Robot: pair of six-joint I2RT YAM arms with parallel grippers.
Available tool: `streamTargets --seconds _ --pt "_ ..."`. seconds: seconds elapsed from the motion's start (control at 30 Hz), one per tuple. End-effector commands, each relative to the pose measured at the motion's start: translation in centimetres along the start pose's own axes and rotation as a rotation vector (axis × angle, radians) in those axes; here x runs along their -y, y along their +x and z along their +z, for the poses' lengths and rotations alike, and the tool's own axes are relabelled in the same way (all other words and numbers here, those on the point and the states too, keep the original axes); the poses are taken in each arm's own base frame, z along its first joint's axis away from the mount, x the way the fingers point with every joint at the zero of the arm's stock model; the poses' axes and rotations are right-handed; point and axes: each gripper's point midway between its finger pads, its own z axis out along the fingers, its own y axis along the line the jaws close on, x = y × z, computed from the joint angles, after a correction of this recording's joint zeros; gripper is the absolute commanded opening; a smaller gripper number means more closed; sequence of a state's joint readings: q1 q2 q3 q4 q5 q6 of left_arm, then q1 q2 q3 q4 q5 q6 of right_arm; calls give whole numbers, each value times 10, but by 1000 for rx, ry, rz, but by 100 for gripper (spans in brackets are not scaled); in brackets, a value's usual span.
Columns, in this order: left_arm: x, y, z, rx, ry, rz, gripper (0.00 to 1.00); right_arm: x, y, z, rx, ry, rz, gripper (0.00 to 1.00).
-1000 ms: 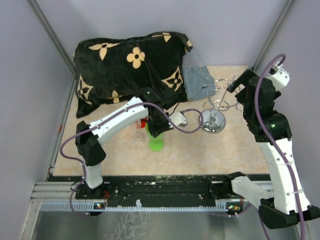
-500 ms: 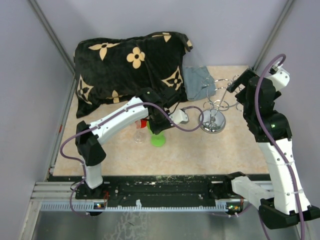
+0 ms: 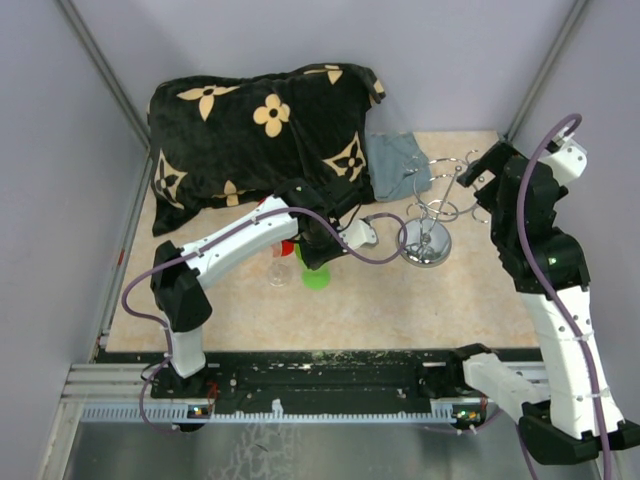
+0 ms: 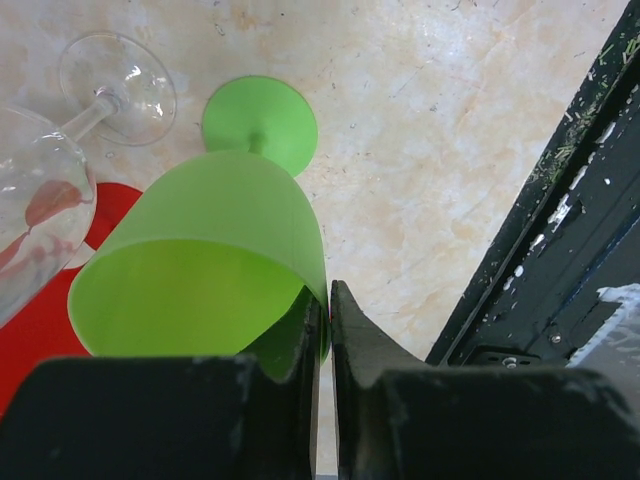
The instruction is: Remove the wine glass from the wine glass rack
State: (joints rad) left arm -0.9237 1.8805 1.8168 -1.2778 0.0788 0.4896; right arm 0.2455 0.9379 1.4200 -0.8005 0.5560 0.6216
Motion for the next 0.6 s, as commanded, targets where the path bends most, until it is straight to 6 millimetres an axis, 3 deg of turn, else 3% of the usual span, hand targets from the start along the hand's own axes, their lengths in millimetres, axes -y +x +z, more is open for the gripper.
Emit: streamTargets --seconds 0.0,0.3,0.57 --pt "0 0 6 -5 -5 -7 11 2 -10 -4 38 -2 19 96" --pt "-5 -8 -5 20 -33 -11 35 5 -7 -5 37 2 14 96" --pt "-5 -22 -24 77 -32 -18 40 -2 -4 0 24 -20 -1 96"
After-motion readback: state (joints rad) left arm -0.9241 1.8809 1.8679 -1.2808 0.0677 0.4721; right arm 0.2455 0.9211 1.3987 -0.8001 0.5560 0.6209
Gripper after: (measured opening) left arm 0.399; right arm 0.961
